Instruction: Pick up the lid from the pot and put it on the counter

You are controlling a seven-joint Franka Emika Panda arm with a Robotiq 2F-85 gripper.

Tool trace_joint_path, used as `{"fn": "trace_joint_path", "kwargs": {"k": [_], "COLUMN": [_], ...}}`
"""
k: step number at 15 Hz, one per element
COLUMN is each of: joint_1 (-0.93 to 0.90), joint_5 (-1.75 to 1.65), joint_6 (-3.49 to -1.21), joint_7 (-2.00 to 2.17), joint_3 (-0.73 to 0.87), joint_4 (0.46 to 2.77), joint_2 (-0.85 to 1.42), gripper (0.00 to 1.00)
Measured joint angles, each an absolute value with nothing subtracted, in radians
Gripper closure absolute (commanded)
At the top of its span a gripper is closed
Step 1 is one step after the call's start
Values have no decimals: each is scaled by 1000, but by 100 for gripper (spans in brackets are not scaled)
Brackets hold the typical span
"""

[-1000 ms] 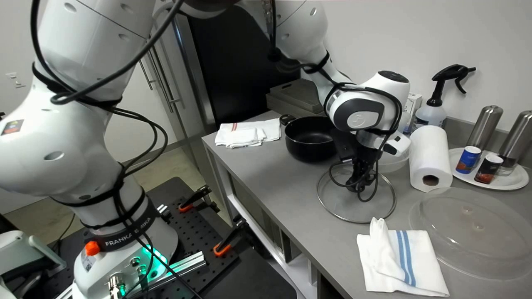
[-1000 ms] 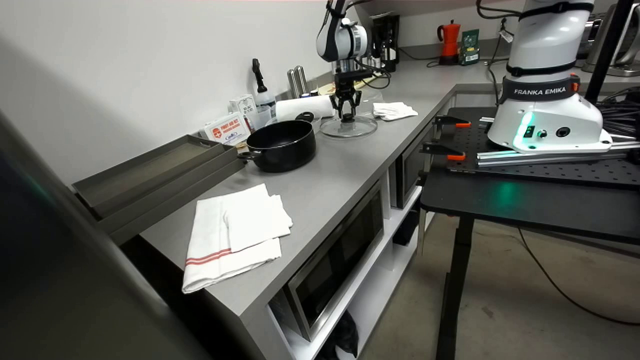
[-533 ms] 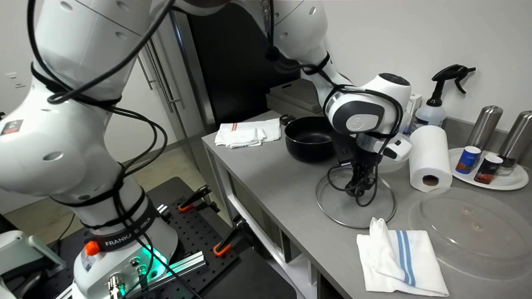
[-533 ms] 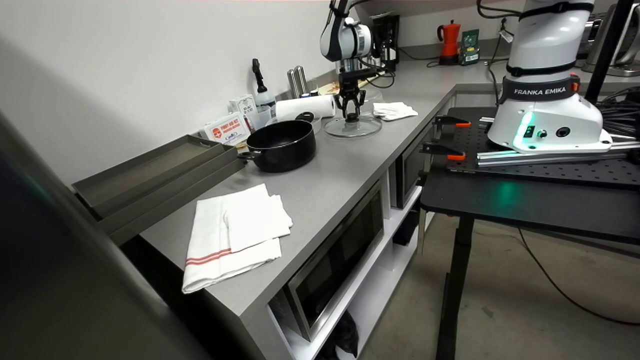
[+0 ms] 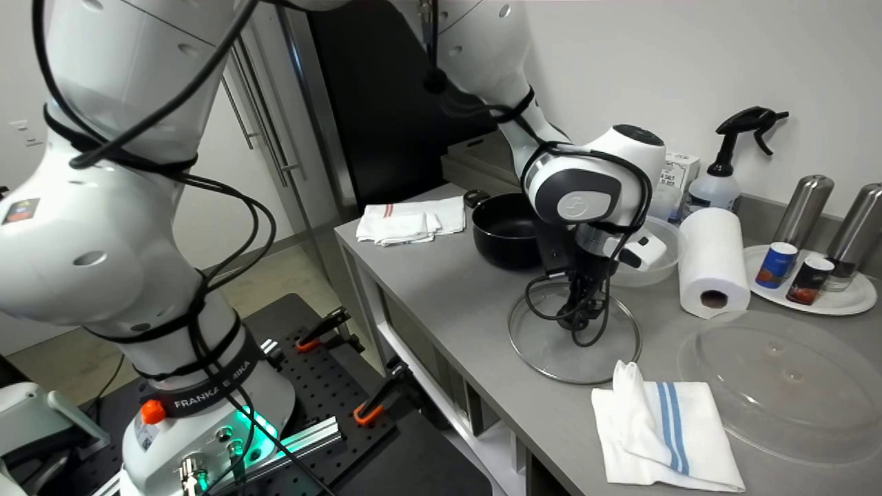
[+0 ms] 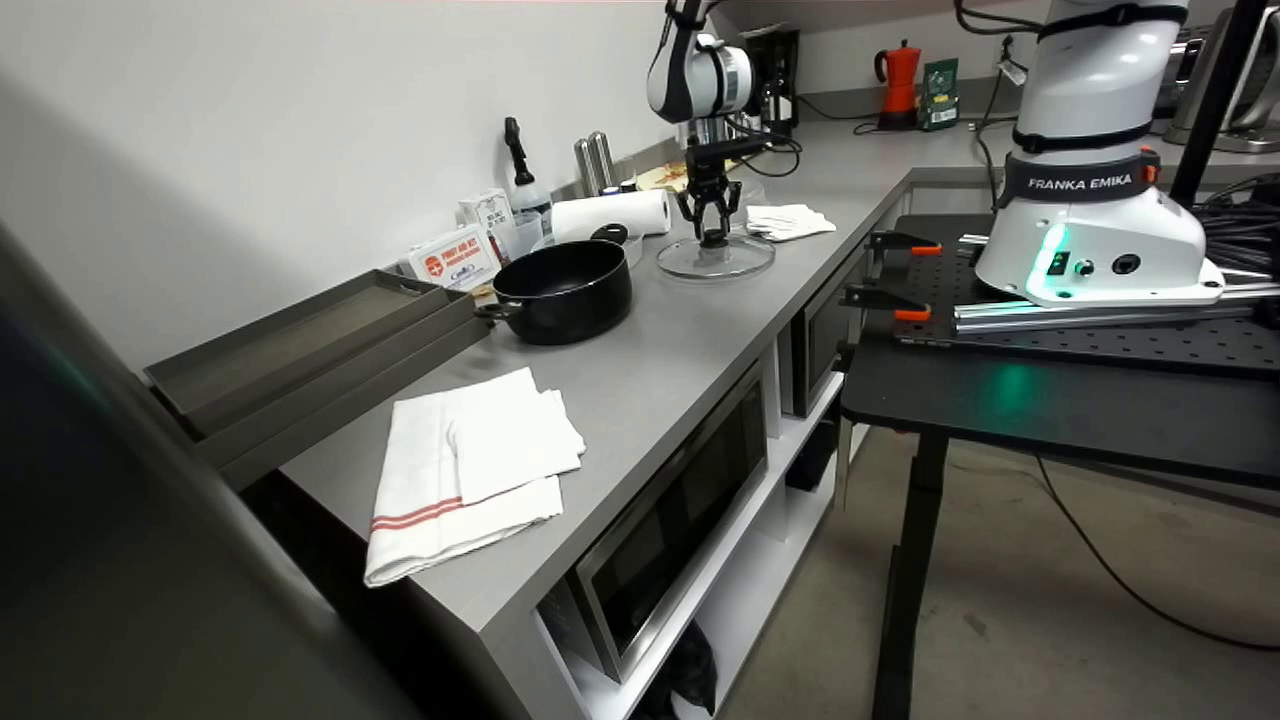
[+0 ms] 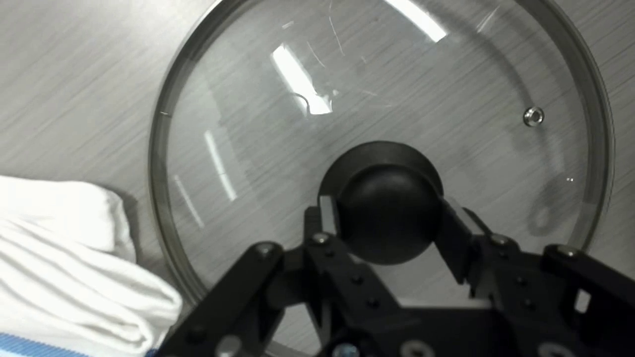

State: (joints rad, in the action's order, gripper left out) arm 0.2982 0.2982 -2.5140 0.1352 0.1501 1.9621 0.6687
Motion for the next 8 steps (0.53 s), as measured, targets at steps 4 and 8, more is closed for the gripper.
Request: {"fn": "trace_joint_path", "kwargs": {"k": [4,8], "joint_1": [295,293], "joint_5": [298,298], "joint_6": [-2514,-2514], "joint_7": [135,135], "joint_3": [148,148], "joint_4": [1989,1996], "joint_2": [651,649], "gripper": [75,75]}}
